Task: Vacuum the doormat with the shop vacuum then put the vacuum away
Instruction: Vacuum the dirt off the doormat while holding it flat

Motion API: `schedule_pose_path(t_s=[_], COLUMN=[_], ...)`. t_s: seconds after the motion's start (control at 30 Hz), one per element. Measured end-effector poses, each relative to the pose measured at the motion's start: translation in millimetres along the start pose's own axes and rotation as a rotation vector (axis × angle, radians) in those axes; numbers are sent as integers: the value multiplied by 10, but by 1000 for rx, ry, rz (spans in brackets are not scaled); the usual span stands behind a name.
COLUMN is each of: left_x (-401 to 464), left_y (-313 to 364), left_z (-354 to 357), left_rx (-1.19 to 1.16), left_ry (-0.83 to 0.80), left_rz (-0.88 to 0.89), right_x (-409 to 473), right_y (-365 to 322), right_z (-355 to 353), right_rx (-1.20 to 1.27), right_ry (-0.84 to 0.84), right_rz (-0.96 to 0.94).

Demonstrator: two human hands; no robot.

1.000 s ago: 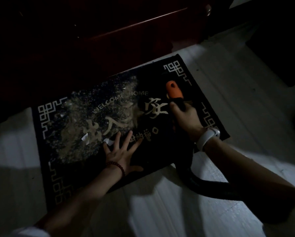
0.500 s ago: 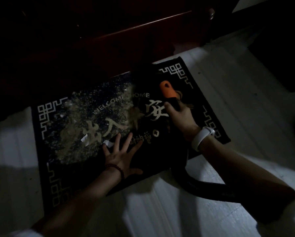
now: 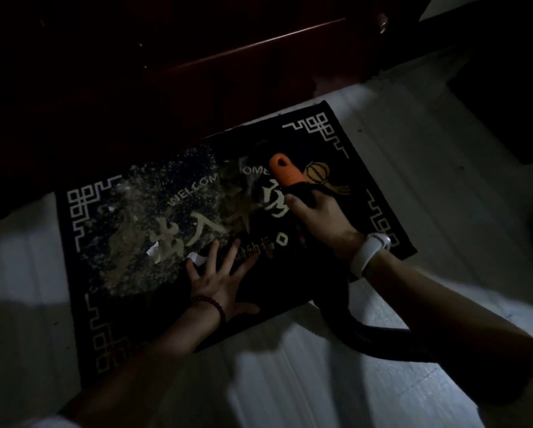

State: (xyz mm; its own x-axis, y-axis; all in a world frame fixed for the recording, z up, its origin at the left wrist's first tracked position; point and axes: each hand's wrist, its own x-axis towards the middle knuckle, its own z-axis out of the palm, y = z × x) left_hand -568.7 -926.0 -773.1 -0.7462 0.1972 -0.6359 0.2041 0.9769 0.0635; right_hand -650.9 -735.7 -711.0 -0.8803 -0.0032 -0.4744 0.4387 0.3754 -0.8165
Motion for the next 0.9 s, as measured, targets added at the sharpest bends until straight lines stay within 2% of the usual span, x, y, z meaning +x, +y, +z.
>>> schedule_pose_path(t_s=[0.07,0.23,0.33,0.4,0.5,0.57,0.67,0.77,0.83,0.9], left_x=[-4,20,64,74,59,47,54,68,76,84], left_y=[0,43,100,106,101,92,72,59,58,49], left_z=[5,1,-18,-21,3,20,29,29,36,34], left_rx=[-9,-8,-32,-30,-17,-2,-23,-41,-60,-57], left_ry=[3,-3,-12,-6,20,37,48,26,33,43], left_rz=[6,-8,-10,-14,-29,-27,-12,8,18,21], right_x=[-48,238,320,238,28,-36,39,167,189,126], right_y=[-22,-86,-39,-14,-53,-92,-104,-69,-39,-31], right_z=[-105,-529,-380,-94,179,142,-81,-202,-98,135], right_rx=[-1,99,53,-16,-115,-210,-203,-74,-74,-99], right_ry=[18,405,362,236,-41,-124,37,254,287,198], right_rz=[-25,41,81,29,-62,-119,-133,-27,3,-15])
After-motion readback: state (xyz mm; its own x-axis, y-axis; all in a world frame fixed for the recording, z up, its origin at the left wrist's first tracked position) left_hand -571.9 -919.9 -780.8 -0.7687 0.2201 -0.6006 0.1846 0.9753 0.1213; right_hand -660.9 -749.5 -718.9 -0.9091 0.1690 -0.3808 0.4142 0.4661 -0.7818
